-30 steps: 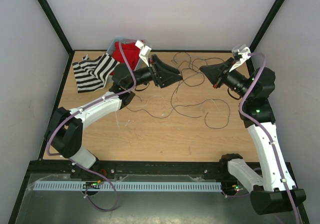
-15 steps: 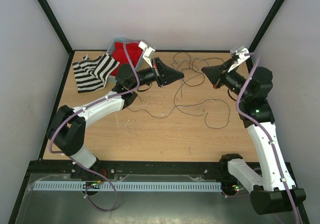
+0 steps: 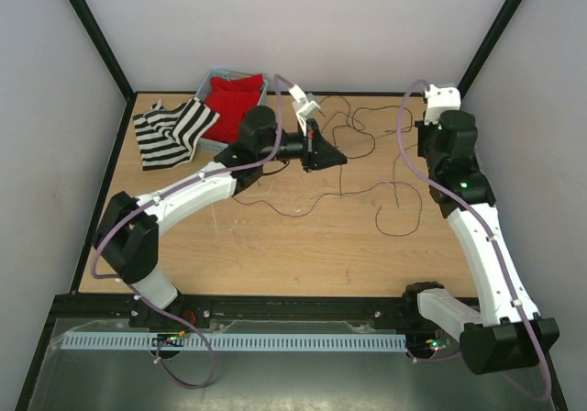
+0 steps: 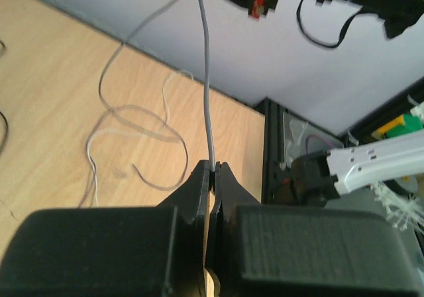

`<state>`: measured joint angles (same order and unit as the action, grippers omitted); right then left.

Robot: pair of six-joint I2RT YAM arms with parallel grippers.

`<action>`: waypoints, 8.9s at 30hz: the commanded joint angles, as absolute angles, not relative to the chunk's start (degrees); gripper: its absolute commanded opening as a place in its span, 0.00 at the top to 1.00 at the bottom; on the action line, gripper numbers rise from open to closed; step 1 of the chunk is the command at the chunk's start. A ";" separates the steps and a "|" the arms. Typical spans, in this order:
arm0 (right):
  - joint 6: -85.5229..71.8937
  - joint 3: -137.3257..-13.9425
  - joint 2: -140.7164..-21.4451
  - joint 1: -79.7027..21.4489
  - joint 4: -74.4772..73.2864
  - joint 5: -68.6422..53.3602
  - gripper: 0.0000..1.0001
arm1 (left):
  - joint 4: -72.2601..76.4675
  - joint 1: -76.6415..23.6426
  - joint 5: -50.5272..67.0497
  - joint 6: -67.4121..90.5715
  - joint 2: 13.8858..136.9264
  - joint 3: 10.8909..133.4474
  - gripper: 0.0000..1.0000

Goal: Zip-tie the wires
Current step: Straighten the cable at the center of the board.

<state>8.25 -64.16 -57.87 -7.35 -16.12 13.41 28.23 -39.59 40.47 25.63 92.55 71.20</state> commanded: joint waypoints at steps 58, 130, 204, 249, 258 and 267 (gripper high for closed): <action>-12.10 -36.49 -74.69 -21.58 -9.76 14.45 0.36 | -19.55 -21.27 19.89 12.61 94.36 62.22 1.00; -4.40 -58.14 -98.00 0.39 -9.64 27.40 1.00 | -31.11 -21.71 -10.30 0.94 102.12 69.80 1.00; -12.55 -69.86 -95.94 -2.36 -6.02 -9.82 0.18 | -1.86 -16.11 22.09 8.42 79.06 54.86 0.01; -9.99 -58.49 -97.54 -7.71 -4.69 -2.20 0.29 | 4.72 -43.77 17.20 1.75 99.88 58.42 0.97; -9.03 -58.38 -100.87 -8.69 -5.19 1.13 0.46 | 4.79 -42.09 16.08 4.96 94.54 56.83 1.00; -7.59 -57.18 -101.12 -8.79 -5.56 4.33 0.85 | 9.57 -28.59 17.78 19.23 82.69 49.76 1.00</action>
